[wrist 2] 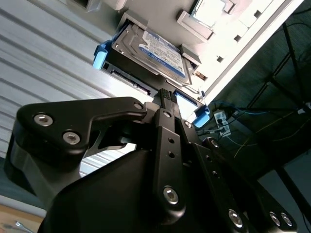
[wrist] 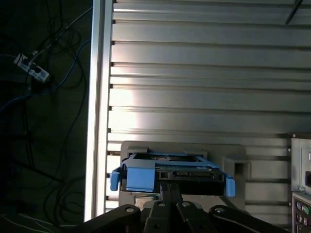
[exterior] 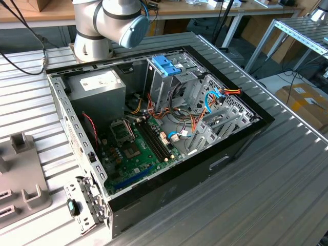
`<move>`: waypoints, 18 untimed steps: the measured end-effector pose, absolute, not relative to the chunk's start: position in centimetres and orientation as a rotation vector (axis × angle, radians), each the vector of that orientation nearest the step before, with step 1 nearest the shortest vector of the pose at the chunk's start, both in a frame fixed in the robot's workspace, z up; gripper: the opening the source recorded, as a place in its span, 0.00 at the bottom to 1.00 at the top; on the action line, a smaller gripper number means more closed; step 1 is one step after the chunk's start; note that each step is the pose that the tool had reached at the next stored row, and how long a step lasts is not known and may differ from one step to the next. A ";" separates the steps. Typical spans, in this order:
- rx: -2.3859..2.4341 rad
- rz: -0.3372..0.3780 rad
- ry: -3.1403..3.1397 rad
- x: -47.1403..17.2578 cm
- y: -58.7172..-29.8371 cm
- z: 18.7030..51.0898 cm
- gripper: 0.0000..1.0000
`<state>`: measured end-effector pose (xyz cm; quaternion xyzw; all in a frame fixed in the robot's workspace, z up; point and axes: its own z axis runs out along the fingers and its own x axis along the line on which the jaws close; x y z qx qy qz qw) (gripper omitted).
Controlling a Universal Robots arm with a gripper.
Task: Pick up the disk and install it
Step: 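Pick up the disk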
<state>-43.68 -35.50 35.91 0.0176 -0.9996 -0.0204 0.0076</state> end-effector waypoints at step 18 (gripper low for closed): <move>0.242 -0.062 -3.114 -43.7 -35.5 35.9 0.11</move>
